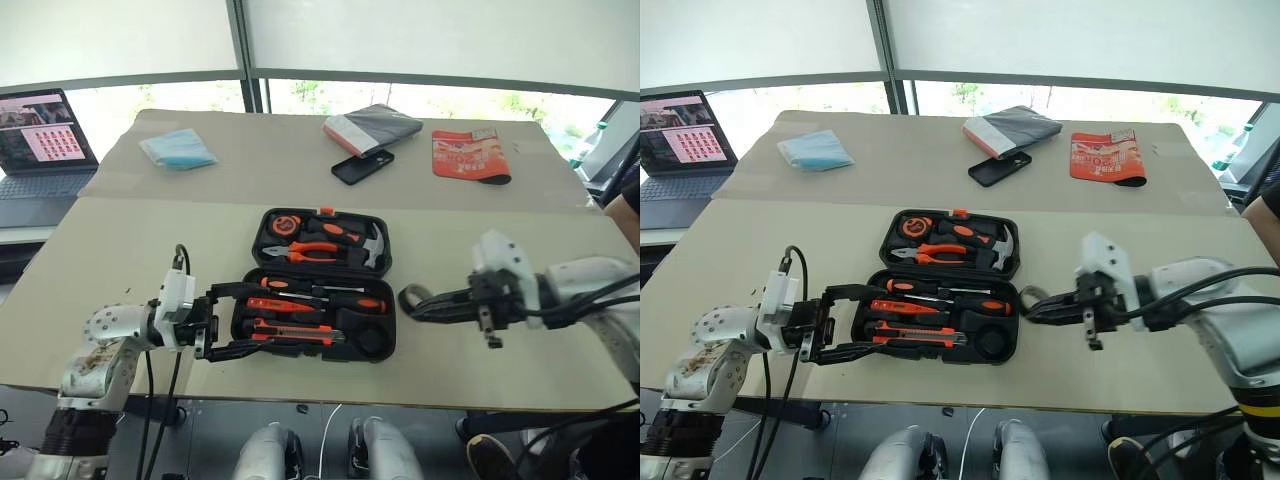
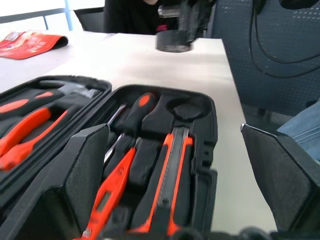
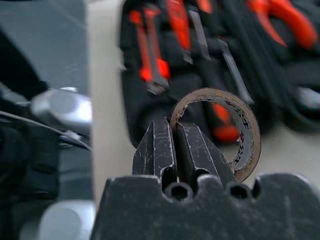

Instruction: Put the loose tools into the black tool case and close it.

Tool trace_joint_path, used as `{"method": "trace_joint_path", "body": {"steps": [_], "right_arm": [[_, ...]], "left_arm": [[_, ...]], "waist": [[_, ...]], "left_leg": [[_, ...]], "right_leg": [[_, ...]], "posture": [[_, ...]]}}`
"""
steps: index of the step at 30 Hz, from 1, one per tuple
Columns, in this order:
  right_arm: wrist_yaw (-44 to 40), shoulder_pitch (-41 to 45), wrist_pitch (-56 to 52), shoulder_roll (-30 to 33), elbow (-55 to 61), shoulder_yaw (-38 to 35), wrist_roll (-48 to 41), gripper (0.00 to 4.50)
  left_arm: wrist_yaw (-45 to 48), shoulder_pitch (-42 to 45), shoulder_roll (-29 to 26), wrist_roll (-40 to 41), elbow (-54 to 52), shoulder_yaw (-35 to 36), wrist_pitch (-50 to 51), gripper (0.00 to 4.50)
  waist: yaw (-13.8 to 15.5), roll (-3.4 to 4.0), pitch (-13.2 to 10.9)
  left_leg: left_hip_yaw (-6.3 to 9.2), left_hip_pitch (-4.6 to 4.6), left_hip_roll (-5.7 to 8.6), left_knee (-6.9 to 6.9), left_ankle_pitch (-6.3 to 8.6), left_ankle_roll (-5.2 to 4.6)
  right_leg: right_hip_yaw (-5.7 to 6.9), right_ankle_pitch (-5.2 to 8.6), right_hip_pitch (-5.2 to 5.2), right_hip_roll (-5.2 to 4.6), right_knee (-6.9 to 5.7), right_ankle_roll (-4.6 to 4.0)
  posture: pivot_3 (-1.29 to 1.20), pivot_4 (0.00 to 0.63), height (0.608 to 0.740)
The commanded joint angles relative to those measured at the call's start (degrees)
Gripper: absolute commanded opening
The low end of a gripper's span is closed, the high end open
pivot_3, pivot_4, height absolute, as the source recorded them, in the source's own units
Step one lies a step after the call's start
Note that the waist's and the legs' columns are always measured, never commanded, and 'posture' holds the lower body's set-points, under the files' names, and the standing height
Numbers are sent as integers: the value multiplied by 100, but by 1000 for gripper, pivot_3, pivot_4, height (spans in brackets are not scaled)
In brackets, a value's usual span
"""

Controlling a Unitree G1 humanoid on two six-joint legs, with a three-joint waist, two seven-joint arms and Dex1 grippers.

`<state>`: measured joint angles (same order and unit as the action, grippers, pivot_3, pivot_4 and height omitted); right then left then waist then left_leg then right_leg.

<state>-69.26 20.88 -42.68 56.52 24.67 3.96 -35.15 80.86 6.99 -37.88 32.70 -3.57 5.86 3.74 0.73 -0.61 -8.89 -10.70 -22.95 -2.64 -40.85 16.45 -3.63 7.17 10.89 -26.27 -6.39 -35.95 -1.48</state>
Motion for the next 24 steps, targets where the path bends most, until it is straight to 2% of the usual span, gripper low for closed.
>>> {"method": "trace_joint_path", "body": {"steps": [1, 5, 10, 15, 18, 19, 20, 24], "right_arm": [[233, 252, -271, -154, 323, 482, 142, 25], [419, 434, -309, -241, 267, 1057, 598, 25], [582, 534, -424, -401, 168, 1429, 870, 25], [627, 510, -411, -442, 8, 1612, 1106, 25], [386, 546, -568, -347, 61, 1714, 1010, 25], [285, 544, -588, -291, 105, 1748, 974, 756], [393, 542, -553, -404, 91, 1676, 964, 890], [138, 477, -105, -461, 147, 1252, 710, 2221]], "left_arm": [[119, -199, -151, -46, -37, 172, -252, 4500], [57, -283, -195, -21, -173, 189, -211, 4500], [45, -438, -266, -75, -272, 223, -239, 4500], [12, -488, -362, -26, -305, 298, -183, 4500], [-58, -455, -404, -19, -337, 310, -107, 4500], [-89, -436, -410, -16, -350, 309, -78, 4500], [-177, -402, -401, -9, -367, 318, -21, 4500], [-579, -327, -452, -20, -420, 393, 333, 4500]], "waist": [[-2, 0, 0], [3, 0, 0], [-16, 0, 0], [-15, 0, 0], [-6, 0, 0], [-3, 0, 0], [-3, 0, 0], [-7, -2, 0]], "left_leg": [[-1, -2, 3, -1, 0, 0], [-1, -13, 8, -3, 2, -3], [-2, -17, 6, -5, -2, 2], [-1, -17, 4, -4, -2, 5], [-1, -17, 4, -6, -2, 6], [-1, -17, 5, -6, -2, 5], [-1, -17, 6, -7, -1, 5], [-1, -18, 5, -3, -1, 3]], "right_leg": [[0, 9, -1, -4, 1, -15], [5, 8, -4, -9, 9, -14], [7, -7, -10, -6, 5, 10], [10, -6, -12, -4, 4, 9], [10, -6, -10, -5, 5, 9], [9, -6, -10, -7, 5, 9], [9, -6, -9, -7, 5, 9], [9, -8, -10, -4, 7, 12]], "posture": [[0, 150, 740], [0, 150, 740], [0, 150, 740], [0, 150, 740], [0, 150, 740], [0, 150, 740], [0, 150, 740], [0, 150, 740]]}}
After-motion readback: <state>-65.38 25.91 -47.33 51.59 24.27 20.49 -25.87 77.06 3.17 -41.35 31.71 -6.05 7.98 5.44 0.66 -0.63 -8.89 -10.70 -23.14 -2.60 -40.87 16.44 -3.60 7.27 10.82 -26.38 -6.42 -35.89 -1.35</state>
